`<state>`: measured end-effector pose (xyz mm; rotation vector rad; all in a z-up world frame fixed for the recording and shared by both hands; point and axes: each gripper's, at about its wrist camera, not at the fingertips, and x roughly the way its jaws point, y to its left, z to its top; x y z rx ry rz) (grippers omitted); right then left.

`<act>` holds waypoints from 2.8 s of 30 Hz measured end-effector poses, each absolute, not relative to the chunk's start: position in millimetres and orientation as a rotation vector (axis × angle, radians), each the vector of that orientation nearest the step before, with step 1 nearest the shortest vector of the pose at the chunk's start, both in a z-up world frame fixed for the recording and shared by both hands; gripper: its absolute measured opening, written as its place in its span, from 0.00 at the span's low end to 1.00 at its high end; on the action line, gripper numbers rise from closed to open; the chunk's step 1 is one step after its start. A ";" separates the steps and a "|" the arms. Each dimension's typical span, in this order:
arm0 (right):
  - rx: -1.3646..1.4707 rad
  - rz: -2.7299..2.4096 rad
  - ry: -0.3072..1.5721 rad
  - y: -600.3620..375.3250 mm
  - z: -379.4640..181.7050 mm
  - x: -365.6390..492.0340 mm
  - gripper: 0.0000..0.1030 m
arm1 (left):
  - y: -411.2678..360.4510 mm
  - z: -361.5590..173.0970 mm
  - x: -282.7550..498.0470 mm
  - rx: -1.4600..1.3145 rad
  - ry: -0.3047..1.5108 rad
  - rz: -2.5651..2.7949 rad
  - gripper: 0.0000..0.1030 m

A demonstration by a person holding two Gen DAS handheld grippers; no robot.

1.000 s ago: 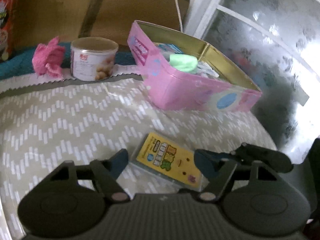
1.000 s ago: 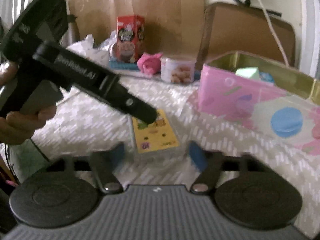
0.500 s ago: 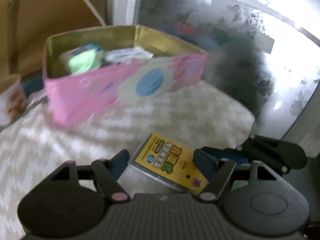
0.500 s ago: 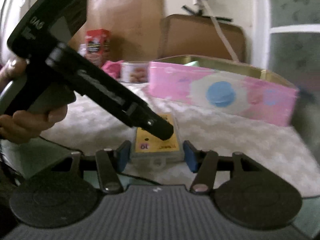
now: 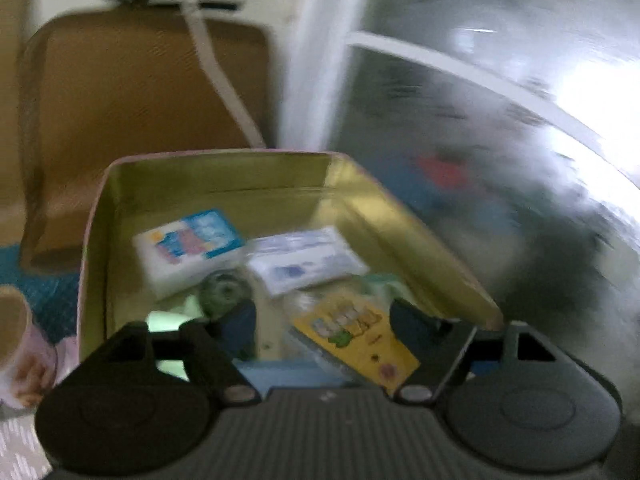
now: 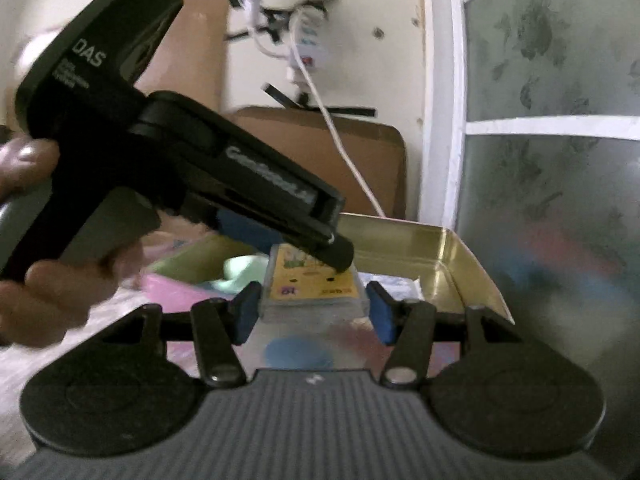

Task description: Organize soft objects

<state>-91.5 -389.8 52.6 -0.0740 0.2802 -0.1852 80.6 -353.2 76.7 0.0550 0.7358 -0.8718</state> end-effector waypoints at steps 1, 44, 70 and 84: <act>-0.093 -0.205 0.294 -389.9 50.2 -79.4 0.58 | -353.3 73.4 85.4 0.037 0.742 -0.850 0.74; -0.128 0.204 0.547 -178.9 31.2 79.1 0.30 | -1.9 7.2 30.3 -0.105 0.634 -0.316 0.80; -0.149 0.322 0.596 -186.4 17.9 -30.4 0.06 | -13.6 2.7 30.4 -0.030 0.642 -0.287 0.83; -0.116 0.279 0.540 -190.2 6.7 -59.0 0.38 | -15.6 2.4 31.4 -0.013 0.652 -0.288 0.90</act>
